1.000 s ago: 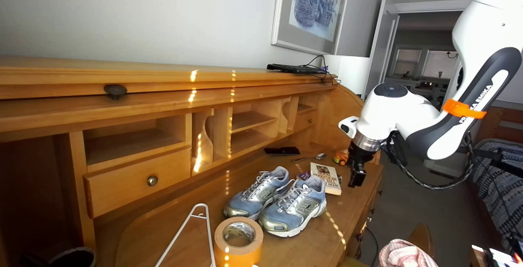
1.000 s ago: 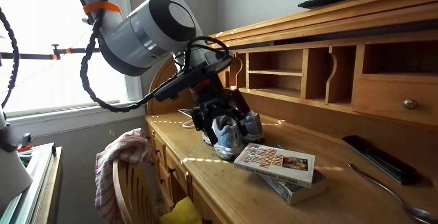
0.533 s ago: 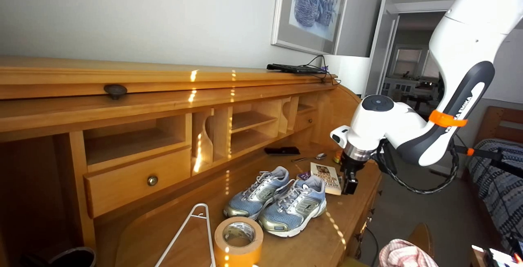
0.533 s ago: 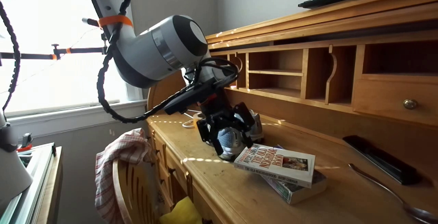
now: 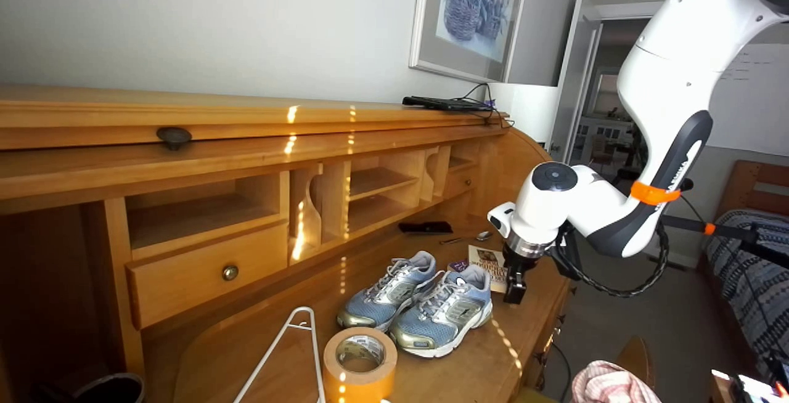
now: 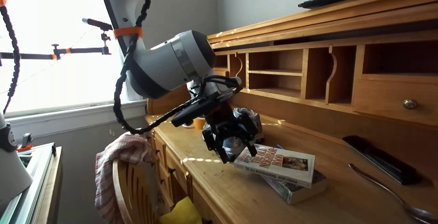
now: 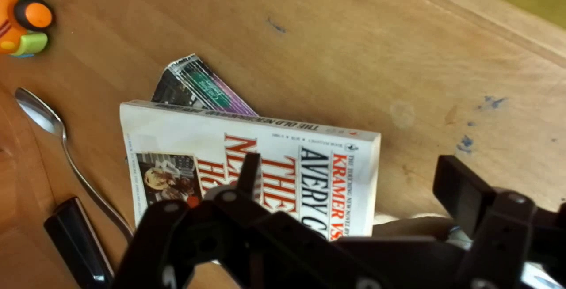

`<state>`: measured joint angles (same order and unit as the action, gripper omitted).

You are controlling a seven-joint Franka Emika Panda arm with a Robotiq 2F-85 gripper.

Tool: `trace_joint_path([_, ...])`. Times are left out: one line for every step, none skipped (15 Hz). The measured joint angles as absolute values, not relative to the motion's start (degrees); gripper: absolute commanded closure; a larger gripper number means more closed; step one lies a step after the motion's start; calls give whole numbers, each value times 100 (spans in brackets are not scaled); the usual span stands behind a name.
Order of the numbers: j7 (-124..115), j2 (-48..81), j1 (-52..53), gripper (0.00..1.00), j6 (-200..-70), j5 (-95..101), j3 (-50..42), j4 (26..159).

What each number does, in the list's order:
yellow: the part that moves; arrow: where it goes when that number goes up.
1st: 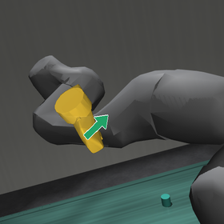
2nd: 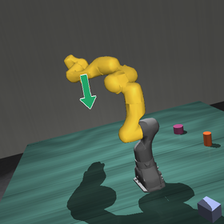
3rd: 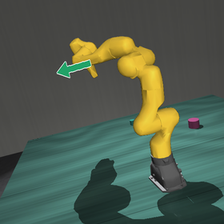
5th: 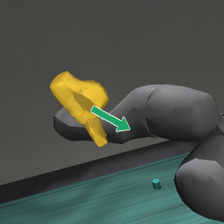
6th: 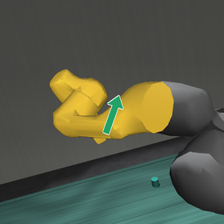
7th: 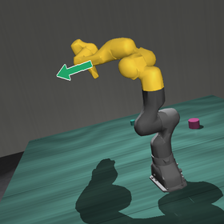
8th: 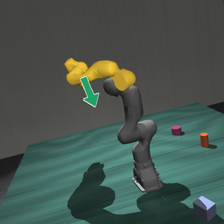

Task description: Put the white book on the topmost middle shelf.

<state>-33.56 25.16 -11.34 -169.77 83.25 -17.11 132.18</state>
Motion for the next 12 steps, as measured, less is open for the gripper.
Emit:
trace_joint_path([-3528,2569,-1110,0,-16977,8447,-1711,13172])
trace_joint_path([-3710,2615,-1090,0,-16976,8577,-1711,13127])
trace_joint_path([-3893,2660,-1073,0,-16971,8707,-1711,13078])
trace_joint_path([-4087,2701,-1061,0,-16963,8840,-1712,13029])
trace_joint_path([-4277,2736,-1049,0,-16944,8979,-1713,12978])
trace_joint_path([-4469,2768,-1037,0,-16915,9118,-1713,12926])
trace_joint_path([-4660,2799,-1025,0,-16878,9262,-1713,12878])
trace_joint_path([-4842,2828,-1014,0,-16838,9396,-1712,12836])
trace_joint_path([-4999,2853,-1006,0,-16803,9504,-1712,12802])
trace_joint_path([-5138,2876,-997,0,-16749,9596,-1711,12779])
trace_joint_path([-5274,2898,-990,0,-16691,9679,-1708,12759])
trace_joint_path([-5393,2922,-985,0,-16635,9749,-1704,12742])
